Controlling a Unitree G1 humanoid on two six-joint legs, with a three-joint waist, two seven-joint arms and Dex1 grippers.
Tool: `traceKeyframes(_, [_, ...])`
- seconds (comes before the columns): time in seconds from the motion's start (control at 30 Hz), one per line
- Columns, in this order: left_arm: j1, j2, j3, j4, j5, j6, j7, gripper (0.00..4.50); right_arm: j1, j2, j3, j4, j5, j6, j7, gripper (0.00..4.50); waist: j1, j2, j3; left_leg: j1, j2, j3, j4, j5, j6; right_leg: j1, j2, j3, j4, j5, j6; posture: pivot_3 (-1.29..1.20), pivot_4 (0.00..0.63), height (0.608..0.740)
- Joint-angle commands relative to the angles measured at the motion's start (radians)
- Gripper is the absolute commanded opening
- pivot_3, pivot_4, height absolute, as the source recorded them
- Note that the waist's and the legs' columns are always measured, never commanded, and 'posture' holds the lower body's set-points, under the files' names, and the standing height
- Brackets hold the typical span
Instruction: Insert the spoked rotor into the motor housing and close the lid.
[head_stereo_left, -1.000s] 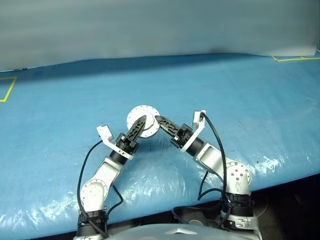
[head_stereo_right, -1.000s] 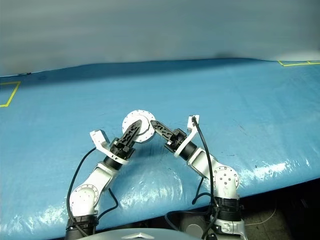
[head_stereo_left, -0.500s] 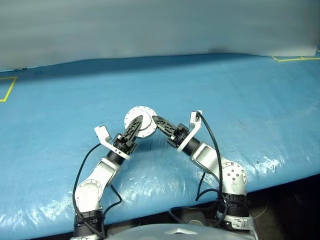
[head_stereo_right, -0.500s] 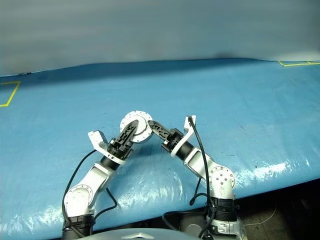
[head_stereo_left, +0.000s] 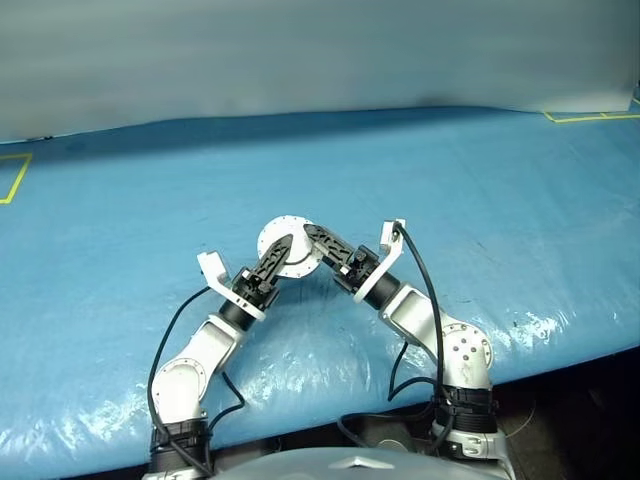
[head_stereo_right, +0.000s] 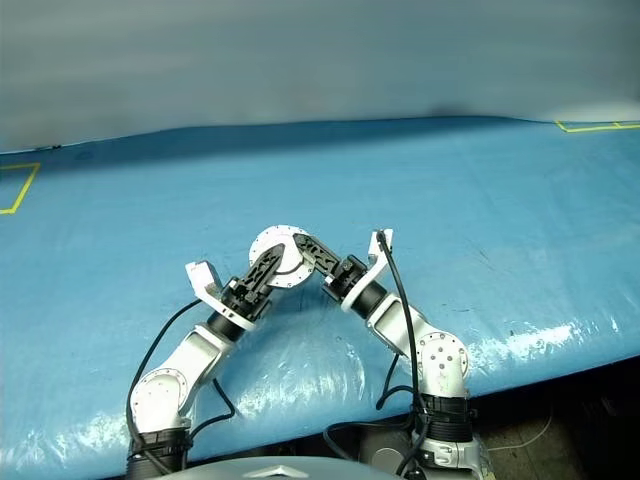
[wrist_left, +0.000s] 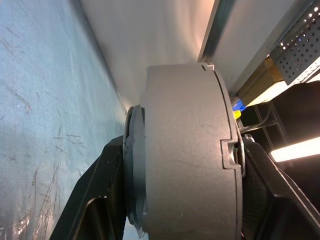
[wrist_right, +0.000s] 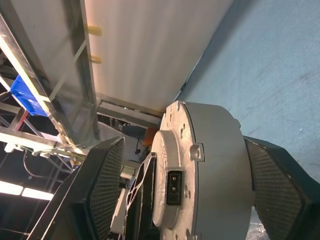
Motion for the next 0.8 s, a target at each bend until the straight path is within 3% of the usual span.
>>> traceKeyframes(0.03, [-0.032,-0.015,0.020,-0.064,-0.002,-0.051,-0.012,2.68,-0.017,0.004,0.013,-0.045,0.017,-0.007,0.021,3.76,0.000,0.000,0.000,0.000,0.000,0.000,0.000,0.000,0.000,0.000,0.000,0.000,0.000,0.000,0.000,0.00,0.150,0.740])
traceKeyframes(0.3, [-0.103,0.027,0.151,-0.043,0.036,-0.189,0.012,2.68,-0.011,-0.039,0.006,-0.054,-0.067,-0.042,0.013,3.76,0.000,0.000,0.000,0.000,0.000,0.000,0.000,0.000,0.000,0.000,0.000,0.000,0.000,0.000,0.000,0.00,0.150,0.740])
traceKeyframes(0.5, [-0.121,0.073,0.214,0.026,0.217,-0.316,0.073,2.68,0.001,-0.137,0.052,-0.107,-0.287,-0.117,0.025,3.76,0.002,0.000,0.000,0.000,-0.003,0.000,0.000,0.002,-0.004,0.001,0.000,0.000,-0.001,0.001,0.001,0.00,0.150,0.740])
traceKeyframes(0.8, [-0.091,0.088,0.248,0.136,0.289,-0.319,0.084,2.68,0.012,-0.139,0.077,-0.114,-0.375,-0.130,0.067,3.76,0.002,-0.005,0.003,0.000,-0.001,0.000,0.000,0.002,-0.004,0.001,0.000,-0.001,-0.001,0.001,0.002,0.00,0.150,0.740])
